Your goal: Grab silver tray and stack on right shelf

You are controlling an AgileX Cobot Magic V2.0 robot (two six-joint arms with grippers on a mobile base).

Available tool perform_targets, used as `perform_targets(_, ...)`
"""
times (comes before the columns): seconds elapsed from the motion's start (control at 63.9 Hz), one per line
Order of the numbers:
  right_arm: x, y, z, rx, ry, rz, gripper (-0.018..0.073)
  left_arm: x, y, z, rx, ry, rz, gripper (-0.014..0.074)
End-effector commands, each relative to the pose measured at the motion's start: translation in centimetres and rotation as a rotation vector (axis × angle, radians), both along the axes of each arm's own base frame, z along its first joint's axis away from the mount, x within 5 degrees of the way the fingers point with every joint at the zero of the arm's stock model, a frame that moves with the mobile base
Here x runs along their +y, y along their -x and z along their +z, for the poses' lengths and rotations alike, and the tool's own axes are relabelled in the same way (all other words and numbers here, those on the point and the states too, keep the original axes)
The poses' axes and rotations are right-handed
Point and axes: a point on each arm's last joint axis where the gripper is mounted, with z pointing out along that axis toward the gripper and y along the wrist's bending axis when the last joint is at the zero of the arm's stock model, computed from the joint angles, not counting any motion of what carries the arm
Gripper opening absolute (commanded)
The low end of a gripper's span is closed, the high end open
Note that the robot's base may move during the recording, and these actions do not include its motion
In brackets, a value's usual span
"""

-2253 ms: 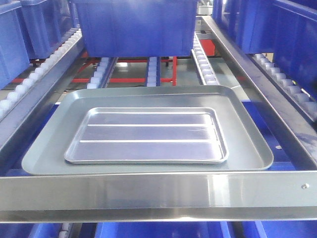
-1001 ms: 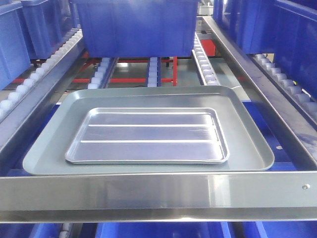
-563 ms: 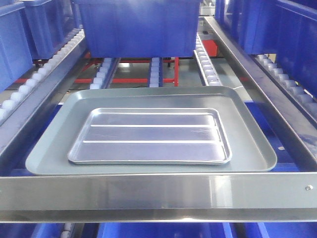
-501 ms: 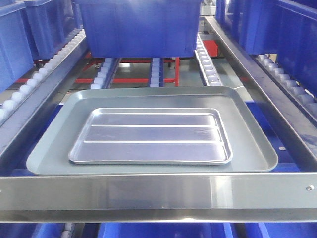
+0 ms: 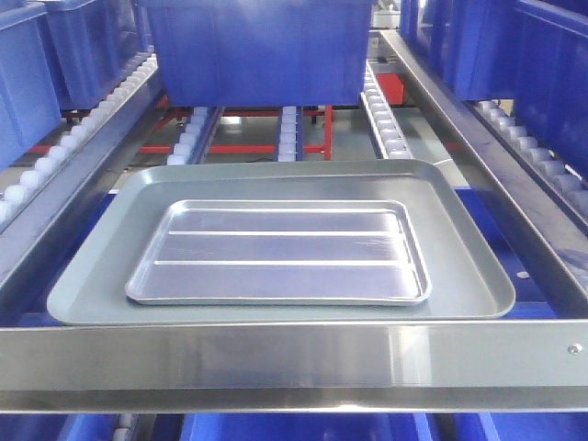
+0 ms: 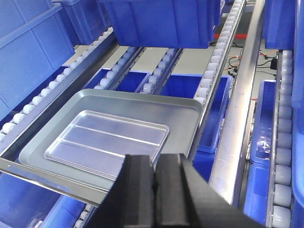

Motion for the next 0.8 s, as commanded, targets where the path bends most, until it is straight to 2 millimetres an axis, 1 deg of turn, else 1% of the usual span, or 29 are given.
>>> perform_targets(0.0,0.03,0.0,1.51,-0.099,-0.012,0.006,0.0067,0.09,0.14,0.25,-0.085,0.007,0.01,-0.0101)
perform_targets(0.782,0.04,0.0,1.56,-0.104,-0.014,0.006,0.0067,0.09,0.14,0.25,-0.085,0.007,0.01,-0.0101)
